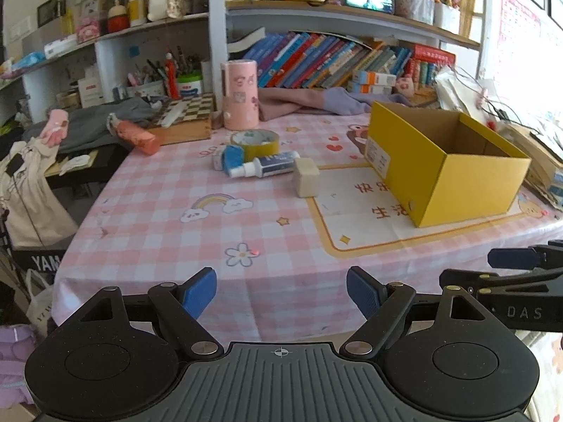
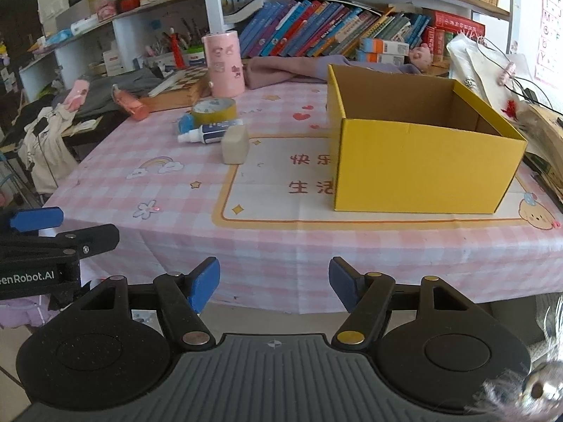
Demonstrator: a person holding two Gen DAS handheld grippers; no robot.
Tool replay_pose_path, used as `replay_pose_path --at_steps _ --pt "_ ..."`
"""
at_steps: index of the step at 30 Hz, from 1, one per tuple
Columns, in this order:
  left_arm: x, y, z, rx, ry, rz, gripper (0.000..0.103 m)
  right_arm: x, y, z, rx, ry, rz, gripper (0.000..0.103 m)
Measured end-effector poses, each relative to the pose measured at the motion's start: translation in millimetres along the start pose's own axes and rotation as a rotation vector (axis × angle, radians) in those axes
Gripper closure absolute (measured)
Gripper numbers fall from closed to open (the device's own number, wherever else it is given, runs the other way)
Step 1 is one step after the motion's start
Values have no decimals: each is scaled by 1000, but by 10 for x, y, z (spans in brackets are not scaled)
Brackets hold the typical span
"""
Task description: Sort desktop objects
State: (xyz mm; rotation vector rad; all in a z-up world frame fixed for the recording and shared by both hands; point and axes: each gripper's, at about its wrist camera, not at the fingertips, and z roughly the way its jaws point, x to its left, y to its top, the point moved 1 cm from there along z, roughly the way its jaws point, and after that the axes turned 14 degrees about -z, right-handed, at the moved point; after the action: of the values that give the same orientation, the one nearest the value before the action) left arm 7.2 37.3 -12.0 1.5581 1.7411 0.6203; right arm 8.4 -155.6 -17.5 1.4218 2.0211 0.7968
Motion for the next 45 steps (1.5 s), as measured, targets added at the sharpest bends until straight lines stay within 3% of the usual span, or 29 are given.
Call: replay_pose_path --at_steps 14,24,45 --pt "88 72 47 0 18 1 19 114 130 91 -30 17 -55 37" --pt "221 204 204 -8 58 -22 19 232 335 351 -34 74 -111 37" --pt "221 807 798 -31 126 -80 19 90 1056 1105 -68 159 -215 37"
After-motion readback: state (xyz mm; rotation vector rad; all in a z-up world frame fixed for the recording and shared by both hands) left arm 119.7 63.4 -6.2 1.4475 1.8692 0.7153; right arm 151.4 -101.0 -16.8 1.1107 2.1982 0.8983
